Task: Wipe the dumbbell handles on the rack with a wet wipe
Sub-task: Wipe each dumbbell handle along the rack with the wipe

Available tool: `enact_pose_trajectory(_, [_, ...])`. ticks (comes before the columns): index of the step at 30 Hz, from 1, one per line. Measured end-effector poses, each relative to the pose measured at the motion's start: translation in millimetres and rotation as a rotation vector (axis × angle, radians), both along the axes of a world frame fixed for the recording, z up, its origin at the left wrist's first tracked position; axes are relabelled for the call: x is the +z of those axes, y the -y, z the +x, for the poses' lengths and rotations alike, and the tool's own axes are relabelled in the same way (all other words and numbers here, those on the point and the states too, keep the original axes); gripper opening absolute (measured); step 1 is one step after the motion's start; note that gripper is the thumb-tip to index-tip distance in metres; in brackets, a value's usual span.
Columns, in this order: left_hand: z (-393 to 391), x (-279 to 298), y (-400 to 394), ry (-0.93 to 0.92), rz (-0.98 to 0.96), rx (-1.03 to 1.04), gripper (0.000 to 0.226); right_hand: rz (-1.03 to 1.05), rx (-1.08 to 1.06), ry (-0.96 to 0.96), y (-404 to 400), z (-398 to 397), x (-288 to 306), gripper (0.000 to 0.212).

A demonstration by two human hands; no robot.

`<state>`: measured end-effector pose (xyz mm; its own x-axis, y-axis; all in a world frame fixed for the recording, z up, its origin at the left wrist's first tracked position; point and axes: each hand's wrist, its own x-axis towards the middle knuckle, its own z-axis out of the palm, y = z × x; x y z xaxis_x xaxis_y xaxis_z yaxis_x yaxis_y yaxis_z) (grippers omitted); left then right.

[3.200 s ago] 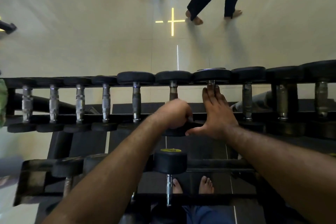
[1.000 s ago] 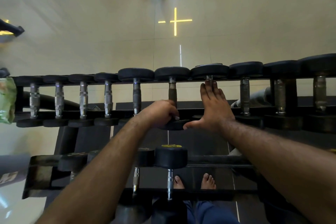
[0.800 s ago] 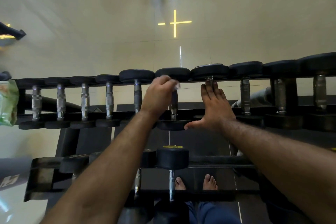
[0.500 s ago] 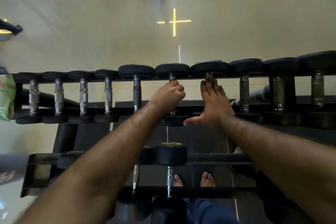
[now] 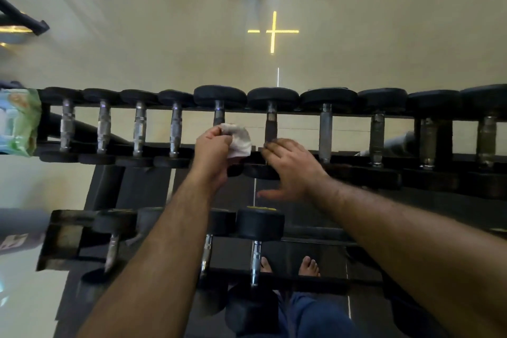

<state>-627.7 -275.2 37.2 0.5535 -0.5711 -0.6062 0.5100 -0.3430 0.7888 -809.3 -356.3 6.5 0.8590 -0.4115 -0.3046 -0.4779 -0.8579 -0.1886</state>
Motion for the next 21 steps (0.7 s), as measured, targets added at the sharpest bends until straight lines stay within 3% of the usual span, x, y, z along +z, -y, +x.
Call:
enact_pose_trajectory(2, [9, -2, -9, -0.079, -0.024, 0.149, 0.045, 0.013, 0.057, -0.079, -19, 38, 3, 0.089])
enact_pose_trajectory(4, [19, -3, -19, -0.114, -0.046, 0.258, 0.045, 0.025, -0.038, -0.221, -29, 75, 5, 0.058])
enact_pose_trajectory(7, [30, 3, -33, -0.108, -0.056, 0.33, 0.043, 0.033, -0.153, -0.431, -40, 109, 9, 0.033])
enact_pose_trajectory(13, [42, 5, -53, -0.173, -0.214, 0.37, 0.028, -0.139, -0.172, -0.486, -50, 122, -8, 0.024])
enact_pose_trajectory(17, [42, 6, -61, -0.249, -0.338, 0.394, 0.033, -0.151, -0.162, -0.343, -47, 108, -12, 0.015])
enact_pose_trajectory(21, [39, 2, -57, -0.177, -0.282, 0.338, 0.033, -0.134, -0.182, -0.147, -40, 84, -16, 0.011])
